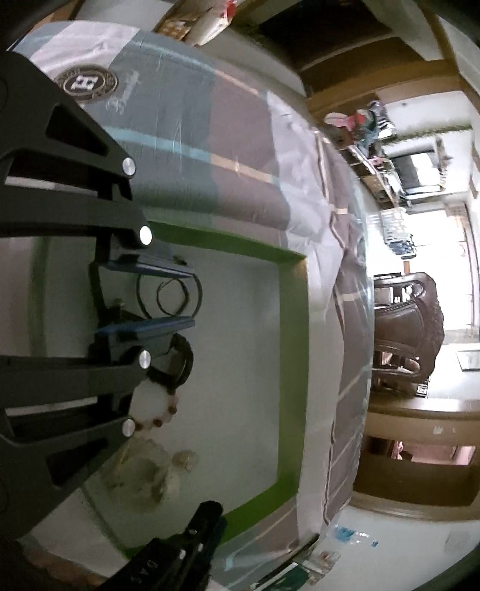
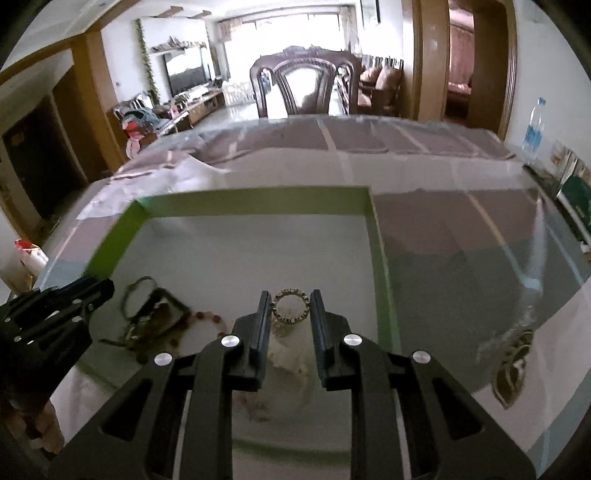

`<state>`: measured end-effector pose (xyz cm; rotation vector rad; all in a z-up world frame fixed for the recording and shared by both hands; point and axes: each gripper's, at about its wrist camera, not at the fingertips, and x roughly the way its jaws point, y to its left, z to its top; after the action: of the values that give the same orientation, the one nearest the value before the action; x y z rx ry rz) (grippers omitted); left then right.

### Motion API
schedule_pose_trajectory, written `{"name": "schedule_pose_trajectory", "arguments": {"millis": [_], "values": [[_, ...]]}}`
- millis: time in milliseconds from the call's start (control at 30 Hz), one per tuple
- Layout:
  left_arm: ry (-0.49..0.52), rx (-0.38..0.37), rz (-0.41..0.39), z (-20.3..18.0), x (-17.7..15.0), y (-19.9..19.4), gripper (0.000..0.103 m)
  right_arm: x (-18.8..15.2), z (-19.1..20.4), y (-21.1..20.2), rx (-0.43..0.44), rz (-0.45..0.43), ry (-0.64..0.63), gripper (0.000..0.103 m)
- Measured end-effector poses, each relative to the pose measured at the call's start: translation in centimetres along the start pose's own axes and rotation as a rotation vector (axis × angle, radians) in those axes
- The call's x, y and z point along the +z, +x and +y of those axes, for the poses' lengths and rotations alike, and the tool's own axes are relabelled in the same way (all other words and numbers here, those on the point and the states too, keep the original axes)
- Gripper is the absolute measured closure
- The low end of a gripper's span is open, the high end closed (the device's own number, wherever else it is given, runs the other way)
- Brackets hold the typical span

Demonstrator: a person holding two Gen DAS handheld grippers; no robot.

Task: Organize jewelry

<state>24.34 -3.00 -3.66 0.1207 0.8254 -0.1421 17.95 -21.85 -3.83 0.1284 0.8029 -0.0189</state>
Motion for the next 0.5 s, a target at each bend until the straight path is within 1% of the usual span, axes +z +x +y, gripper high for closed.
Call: {"name": "schedule_pose_trajectory", "arguments": {"millis": [33,67,100,167,233,267,300,333,367,400,500], "values": [[-0.009,0.004,-0.003,0.2,0.0,0.1,0.058,-0.2,-0.1,0.1,-0.003,-0.001,0.008,0.073],[-0.013,0.002,-0.014,0.3,0.0,-0.1,0.055,-0.3,-0.2,-0.1,0.004,-0.006,0.019,0.064],[-0.013,-0.006,-0.026,0.3,0.0,-0.4,0.055,-0.6,-0.3,-0.5,0.01,-0.012,0.026,0.06],[-0.015,-0.02,-0.04,0.6,-0.4,-1.4,0.05,-1.1,-0.4,-1.6,0.027,-0.028,0.032,0.059],[-0.037,-0.026,-0.081,0.9,-1.3,-3.5,0.04,-2.1,-0.5,-3.8,0.029,-0.058,0.03,0.049],[-0.048,-0.025,-0.105,1.0,-1.8,-4.6,0.038,-2.5,-0.6,-4.6,0.024,-0.073,0.033,0.037],[-0.055,-0.021,-0.123,1.0,-2.2,-5.3,0.035,-3.3,-0.6,-5.9,0.017,-0.102,0.038,0.028],[-0.057,-0.014,-0.15,0.9,-3.3,-6.8,0.031,-4.3,-0.7,-7.5,0.012,-0.139,0.039,0.025],[-0.055,-0.012,-0.162,0.8,-4.1,-7.7,0.029,-5.0,-0.7,-8.5,0.008,-0.158,0.035,0.02],[-0.051,-0.009,-0.179,0.5,-5.5,-9.0,0.024,-6.5,-0.6,-10.2,0.003,-0.187,0.021,0.015],[-0.043,0.005,-0.203,0.1,-8.7,-11.7,0.016,-9.8,-0.4,-13.5,-0.024,-0.25,-0.01,0.005]]}}
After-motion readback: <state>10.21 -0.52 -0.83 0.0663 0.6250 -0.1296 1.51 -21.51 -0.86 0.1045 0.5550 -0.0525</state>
